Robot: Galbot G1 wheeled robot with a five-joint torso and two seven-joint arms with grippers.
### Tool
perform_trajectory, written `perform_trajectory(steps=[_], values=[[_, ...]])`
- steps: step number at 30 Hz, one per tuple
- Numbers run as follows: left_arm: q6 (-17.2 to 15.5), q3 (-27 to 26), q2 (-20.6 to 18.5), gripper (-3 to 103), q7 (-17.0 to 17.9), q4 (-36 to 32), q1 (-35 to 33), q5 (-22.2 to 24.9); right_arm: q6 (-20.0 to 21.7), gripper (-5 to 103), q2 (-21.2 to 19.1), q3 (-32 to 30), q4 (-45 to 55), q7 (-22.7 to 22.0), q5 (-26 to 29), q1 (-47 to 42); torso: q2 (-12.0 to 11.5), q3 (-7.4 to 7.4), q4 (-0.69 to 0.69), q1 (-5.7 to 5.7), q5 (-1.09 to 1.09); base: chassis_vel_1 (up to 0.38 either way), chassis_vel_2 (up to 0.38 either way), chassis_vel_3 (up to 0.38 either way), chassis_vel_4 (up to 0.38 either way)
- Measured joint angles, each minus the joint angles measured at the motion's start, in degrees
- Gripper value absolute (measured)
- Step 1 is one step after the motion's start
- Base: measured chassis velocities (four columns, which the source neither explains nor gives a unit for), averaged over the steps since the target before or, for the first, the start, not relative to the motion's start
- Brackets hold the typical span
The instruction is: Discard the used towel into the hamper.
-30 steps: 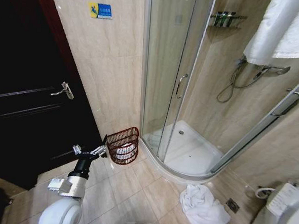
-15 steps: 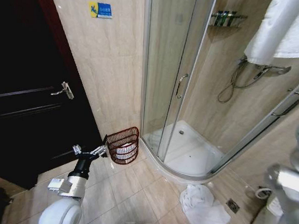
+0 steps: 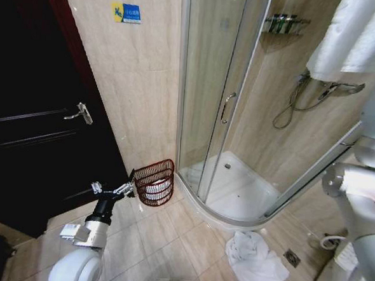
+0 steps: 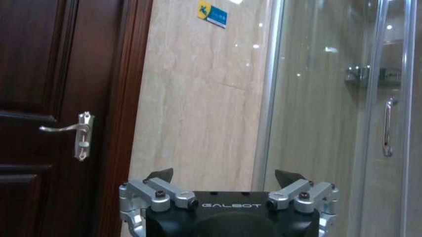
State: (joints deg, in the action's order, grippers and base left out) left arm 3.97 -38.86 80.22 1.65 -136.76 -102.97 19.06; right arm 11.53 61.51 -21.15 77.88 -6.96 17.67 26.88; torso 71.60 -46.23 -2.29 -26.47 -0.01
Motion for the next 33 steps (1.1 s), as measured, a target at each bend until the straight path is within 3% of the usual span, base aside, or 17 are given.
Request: perform_trajectory(steps=[5, 6, 8, 13, 20, 24, 28, 33], values=[[0.00, 0.00, 0.00, 100, 0.00, 0.00, 0.00, 0.00, 2.26, 100, -0.55, 1.50, -0.61, -2.53, -1.18, 1.38, 0.00, 0.00, 0.01, 0.00, 0.02, 0.000, 0.000, 0.000, 0.000], [0.00, 0.00, 0.00, 100, 0.00, 0.00, 0.00, 0.00, 2.31, 100, -0.62, 1.78, -0.94, -2.87, -3.10, 1.78, 0.00, 0.00, 0.00, 0.00, 0.01, 0.000, 0.000, 0.000, 0.000], [0.00, 0.00, 0.00, 100, 0.00, 0.00, 0.00, 0.00, 1.35, 100, -0.98, 2.04, -2.38, -2.76, -12.57, 3.15, 0.01, 0.00, 0.00, 0.00, 0.02, 0.000, 0.000, 0.000, 0.000], [0.00, 0.00, 0.00, 100, 0.00, 0.00, 0.00, 0.00, 0.76, 100, -1.71, 1.94, -3.98, -2.28, -15.82, 4.59, 0.01, 0.01, 0.00, 0.00, 0.01, 0.000, 0.000, 0.000, 0.000], [0.00, 0.00, 0.00, 100, 0.00, 0.00, 0.00, 0.00, 3.15, 100, -3.36, 3.81, -5.65, -1.36, -5.69, 5.87, 0.01, 0.01, 0.01, 0.00, 0.02, 0.000, 0.000, 0.000, 0.000], [0.00, 0.00, 0.00, 100, 0.00, 0.00, 0.00, 0.00, 7.33, 100, -2.58, 6.73, -5.73, -1.47, 4.94, 7.44, 0.01, 0.01, 0.00, 0.00, -0.02, 0.000, 0.000, 0.000, 0.000], [0.00, 0.00, 0.00, 100, 0.00, 0.00, 0.00, 0.00, 8.41, 100, -2.00, 9.34, -5.64, -0.30, 8.00, 8.06, 0.01, 0.01, -0.01, 0.00, -0.01, 0.000, 0.000, 0.000, 0.000], [0.00, 0.00, 0.00, 100, 0.00, 0.00, 0.00, 0.00, 8.30, 103, -1.17, 10.23, -6.61, 0.88, 7.41, 8.66, 0.01, 0.01, -0.01, 0.00, -0.01, 0.000, 0.000, 0.000, 0.000]])
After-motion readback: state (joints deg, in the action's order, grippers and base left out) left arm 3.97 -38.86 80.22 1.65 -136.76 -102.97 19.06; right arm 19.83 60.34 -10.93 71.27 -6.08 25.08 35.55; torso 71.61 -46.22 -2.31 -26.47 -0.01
